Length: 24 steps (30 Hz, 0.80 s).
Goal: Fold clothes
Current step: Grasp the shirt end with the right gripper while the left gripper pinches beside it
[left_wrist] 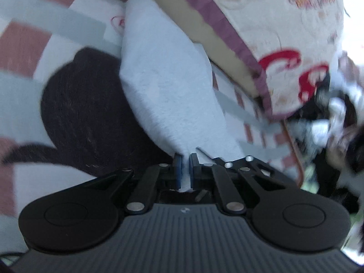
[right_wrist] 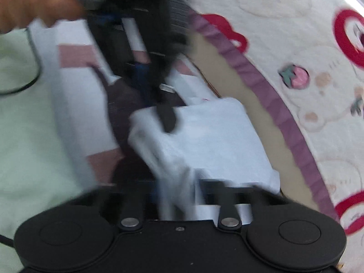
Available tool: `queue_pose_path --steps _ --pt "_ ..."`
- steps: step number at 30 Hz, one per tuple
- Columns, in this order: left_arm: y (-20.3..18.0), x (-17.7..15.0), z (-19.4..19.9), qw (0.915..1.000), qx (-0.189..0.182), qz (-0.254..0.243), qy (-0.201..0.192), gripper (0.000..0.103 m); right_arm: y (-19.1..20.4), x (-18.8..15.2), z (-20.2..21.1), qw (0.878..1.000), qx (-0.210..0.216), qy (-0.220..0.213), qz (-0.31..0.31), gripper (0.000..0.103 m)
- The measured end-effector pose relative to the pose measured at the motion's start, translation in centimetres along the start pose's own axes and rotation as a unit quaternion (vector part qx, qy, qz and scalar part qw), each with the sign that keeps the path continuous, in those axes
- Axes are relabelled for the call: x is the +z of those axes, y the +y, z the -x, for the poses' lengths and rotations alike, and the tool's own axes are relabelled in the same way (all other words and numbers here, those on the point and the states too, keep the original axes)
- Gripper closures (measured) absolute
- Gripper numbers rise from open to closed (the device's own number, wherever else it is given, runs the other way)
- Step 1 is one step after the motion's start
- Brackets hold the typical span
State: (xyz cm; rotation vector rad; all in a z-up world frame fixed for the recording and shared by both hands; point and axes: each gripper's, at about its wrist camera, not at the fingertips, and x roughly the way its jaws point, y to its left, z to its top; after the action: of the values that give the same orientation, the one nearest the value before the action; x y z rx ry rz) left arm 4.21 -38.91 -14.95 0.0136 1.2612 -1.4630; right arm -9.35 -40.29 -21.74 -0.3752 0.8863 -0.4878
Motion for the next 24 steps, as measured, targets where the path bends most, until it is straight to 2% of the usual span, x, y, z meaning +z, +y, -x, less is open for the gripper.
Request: queue_pose_path --steps 1,2,3,4,5,7,10,13,14,15,18,21,22,23,24 --pt "-0.8 0.0 0.8 0.9977 0.035 -0.056 -0.012 0.087 -0.9 0.1 0.1 1.0 0.013 -0.001 -0.026 0.096" --pt "-1.7 -0.2 1.6 0.9901 0.073 -0.115 -0.034 0.072 -1.9 0.3 0.3 0.998 0.025 -0.002 -0.05 0.096" --pt "-2.7 -0.7 2.2 0.977 0.108 -0.175 -0.057 0.059 -2.9 0.3 0.4 0.996 0.041 -0.004 -0.073 0.096" --pt "-3.9 -1.3 2.6 0.9595 0.134 -0.237 -0.073 0.035 -3.7 0.2 0.4 0.994 0.059 -0.005 -0.09 0.096" --pt "-4.8 -2.0 2.7 0.9428 0.146 -0.288 -0.081 0.03 -4.6 0.1 0.3 0.991 0.078 -0.004 -0.109 0.096" --pt "-6.5 -3.5 2.5 0.9086 0.161 -0.373 -0.096 0.03 -6.1 -0.2 0.3 0.985 0.105 -0.007 -0.134 0.096" --pt "-8.3 -5.7 0.7 0.8557 0.191 -0.464 -0.125 0.03 -7.6 -0.5 0.8 0.979 0.136 -0.014 -0.148 0.096" --pt "-9.0 -7.4 -2.1 0.7996 0.227 -0.536 -0.149 0.03 -8.3 -0.6 1.2 0.978 0.157 -0.016 -0.133 0.095" --pt "-9.3 -7.6 -3.0 0.7862 0.236 -0.549 -0.155 0.03 -8.4 -0.5 1.5 0.979 0.163 -0.016 -0.122 0.095" --pt "-9.6 -7.5 -3.4 0.7799 0.238 -0.556 -0.161 0.03 -8.6 -0.3 1.6 0.979 0.174 -0.013 -0.109 0.095" --pt "-10.8 -6.8 -4.3 0.7679 0.228 -0.572 -0.176 0.03 -8.6 -0.1 1.5 0.978 0.192 -0.011 -0.076 0.094" --pt "-11.1 -7.0 -4.9 0.7444 0.22 -0.605 -0.179 0.029 -9.4 -0.5 1.7 0.976 0.194 -0.023 -0.094 0.094" --pt "-10.9 -6.9 -4.8 0.7498 0.207 -0.603 -0.176 0.035 -9.6 -0.8 1.8 0.975 0.195 -0.029 -0.1 0.094" --pt "-10.7 -6.5 -4.6 0.7678 0.184 -0.591 -0.166 0.054 -9.6 -1.1 2.0 0.974 0.197 -0.036 -0.106 0.094" --pt "-10.5 -6.1 -4.3 0.7892 0.158 -0.574 -0.152 0.065 -9.6 -1.3 2.1 0.974 0.194 -0.04 -0.106 0.093"
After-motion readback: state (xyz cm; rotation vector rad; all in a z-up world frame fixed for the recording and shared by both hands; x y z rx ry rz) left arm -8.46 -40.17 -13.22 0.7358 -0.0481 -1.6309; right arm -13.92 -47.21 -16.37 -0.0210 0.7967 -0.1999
